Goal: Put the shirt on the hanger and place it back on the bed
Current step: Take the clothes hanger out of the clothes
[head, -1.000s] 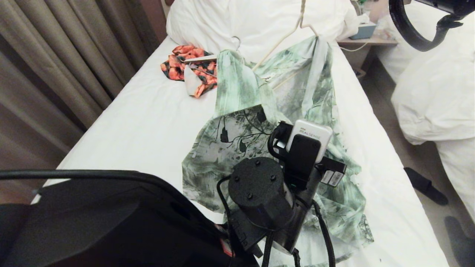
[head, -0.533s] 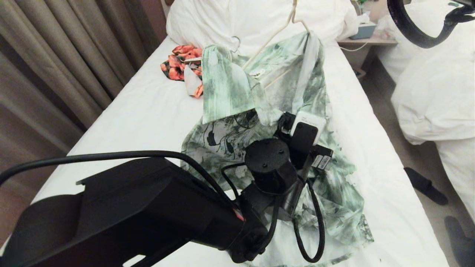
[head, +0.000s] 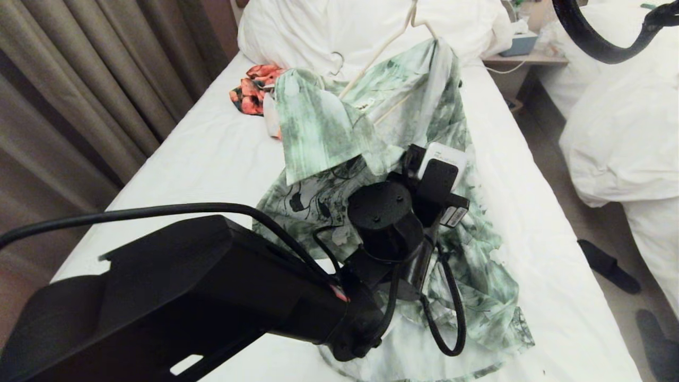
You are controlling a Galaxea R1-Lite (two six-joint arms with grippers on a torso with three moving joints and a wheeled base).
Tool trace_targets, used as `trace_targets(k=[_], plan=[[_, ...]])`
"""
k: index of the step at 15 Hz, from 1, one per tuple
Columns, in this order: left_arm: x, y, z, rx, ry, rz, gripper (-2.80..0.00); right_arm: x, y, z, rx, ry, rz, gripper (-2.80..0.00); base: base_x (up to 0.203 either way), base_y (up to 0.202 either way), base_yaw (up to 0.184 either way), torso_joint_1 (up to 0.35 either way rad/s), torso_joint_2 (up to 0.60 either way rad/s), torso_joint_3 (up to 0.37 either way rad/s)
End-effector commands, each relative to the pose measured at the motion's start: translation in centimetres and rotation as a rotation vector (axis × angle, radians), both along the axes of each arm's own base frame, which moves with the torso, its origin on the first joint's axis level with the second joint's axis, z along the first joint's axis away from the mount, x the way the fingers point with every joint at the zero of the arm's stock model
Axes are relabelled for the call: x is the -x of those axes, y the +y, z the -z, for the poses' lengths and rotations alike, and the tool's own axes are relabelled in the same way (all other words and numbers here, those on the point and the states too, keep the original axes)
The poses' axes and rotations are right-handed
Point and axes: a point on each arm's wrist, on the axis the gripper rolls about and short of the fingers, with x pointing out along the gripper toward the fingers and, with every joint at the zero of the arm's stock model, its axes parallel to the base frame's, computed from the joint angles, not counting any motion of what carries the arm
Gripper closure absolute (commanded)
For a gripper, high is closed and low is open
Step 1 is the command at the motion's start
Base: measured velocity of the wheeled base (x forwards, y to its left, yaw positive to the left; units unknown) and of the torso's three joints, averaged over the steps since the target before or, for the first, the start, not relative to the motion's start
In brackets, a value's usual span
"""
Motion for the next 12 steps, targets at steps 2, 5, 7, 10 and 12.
trace_targets(k=[2,5,7,10,12], plan=[[0.4,0.5,-1.5,0.031,-0.022,-0.01,-2.8,0.3,-0.2,-0.2,-0.009,-0.004,-0.004,0.0,0.0,0.0,0.0,0.0,0.0,0.0],[1.5,0.8,-1.6,0.027,-0.009,-0.008,-2.8,0.4,-0.3,-0.3,-0.012,-0.008,-0.005,0.0,0.0,0.0,0.0,0.0,0.0,0.0],[1.3,0.7,-1.8,0.03,-0.012,-0.009,-2.8,0.4,-0.4,-0.4,-0.014,-0.009,-0.005,0.0,0.0,0.0,0.0,0.0,0.0,0.0],[2.1,0.8,-2.1,0.037,-0.011,-0.006,-2.8,0.8,-0.9,-0.8,-0.03,-0.014,-0.008,0.0,0.0,0.0,0.0,0.0,0.0,0.0],[2.5,0.9,-2.3,0.044,-0.013,0.001,-2.8,1.0,-1.2,-1.1,-0.035,-0.018,-0.008,0.0,0.0,0.0,0.0,0.0,0.0,0.0]])
